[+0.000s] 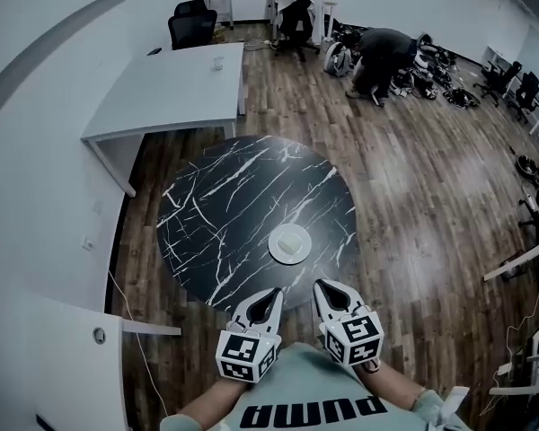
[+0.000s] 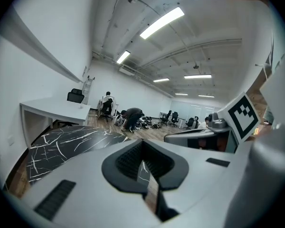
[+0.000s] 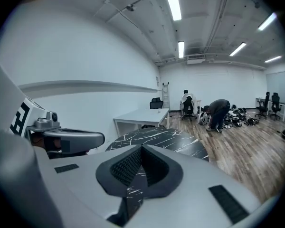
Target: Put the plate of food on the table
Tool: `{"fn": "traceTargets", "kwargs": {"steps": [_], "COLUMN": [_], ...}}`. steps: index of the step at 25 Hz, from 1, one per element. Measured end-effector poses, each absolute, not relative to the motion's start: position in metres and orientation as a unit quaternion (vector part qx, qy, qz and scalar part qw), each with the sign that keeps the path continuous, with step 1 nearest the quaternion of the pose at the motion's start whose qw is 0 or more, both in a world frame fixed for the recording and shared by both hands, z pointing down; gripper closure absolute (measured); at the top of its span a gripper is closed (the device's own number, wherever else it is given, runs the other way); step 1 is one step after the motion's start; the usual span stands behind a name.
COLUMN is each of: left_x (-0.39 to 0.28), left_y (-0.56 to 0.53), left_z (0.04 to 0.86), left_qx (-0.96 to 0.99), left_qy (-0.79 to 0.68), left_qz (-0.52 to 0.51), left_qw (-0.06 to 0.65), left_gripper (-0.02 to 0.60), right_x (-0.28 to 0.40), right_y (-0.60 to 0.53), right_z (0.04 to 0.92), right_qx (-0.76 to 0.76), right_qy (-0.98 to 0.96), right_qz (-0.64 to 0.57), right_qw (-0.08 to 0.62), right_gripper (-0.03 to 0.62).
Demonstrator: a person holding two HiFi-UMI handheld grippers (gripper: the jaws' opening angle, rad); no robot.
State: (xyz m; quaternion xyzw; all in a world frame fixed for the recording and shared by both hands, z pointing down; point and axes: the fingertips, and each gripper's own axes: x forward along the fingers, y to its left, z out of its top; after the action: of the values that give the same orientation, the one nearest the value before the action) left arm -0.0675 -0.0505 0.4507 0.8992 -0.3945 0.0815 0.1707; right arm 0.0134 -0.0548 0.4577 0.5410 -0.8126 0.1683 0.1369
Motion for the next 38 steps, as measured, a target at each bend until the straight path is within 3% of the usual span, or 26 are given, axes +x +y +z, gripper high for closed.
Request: {"fn": "traceTargets", "kwargs": {"steps": [7, 24, 38], "left_x": [-0.012, 0.041, 0.023], "left_y": [-0.015, 0.107, 0.139], "left_z": [0.437, 0.455, 0.43], "left_qx": [0.897, 0.844, 0.853], "left_qy": [-0.408, -0.504, -0.499], "left_qz": [0.082, 0.082, 0.094], "left_qw": [0.15, 0.165, 0.122], "left_gripper": [0.575, 0.575, 0.575], "right_x": [0.07, 0.128, 0.107], "right_y": [-0.018, 0.078, 0.11], "right_z": [0.451, 0.46, 0.442], "right_qx": [0.531, 0.452, 0.454], "right_qy": [-0.822, -0.872, -0.872], "right_qz": [0.16, 0.139, 0.137], "right_qw": [0.132, 0.127, 0.119], "right_gripper": [0.585, 0.585, 0.585]}}
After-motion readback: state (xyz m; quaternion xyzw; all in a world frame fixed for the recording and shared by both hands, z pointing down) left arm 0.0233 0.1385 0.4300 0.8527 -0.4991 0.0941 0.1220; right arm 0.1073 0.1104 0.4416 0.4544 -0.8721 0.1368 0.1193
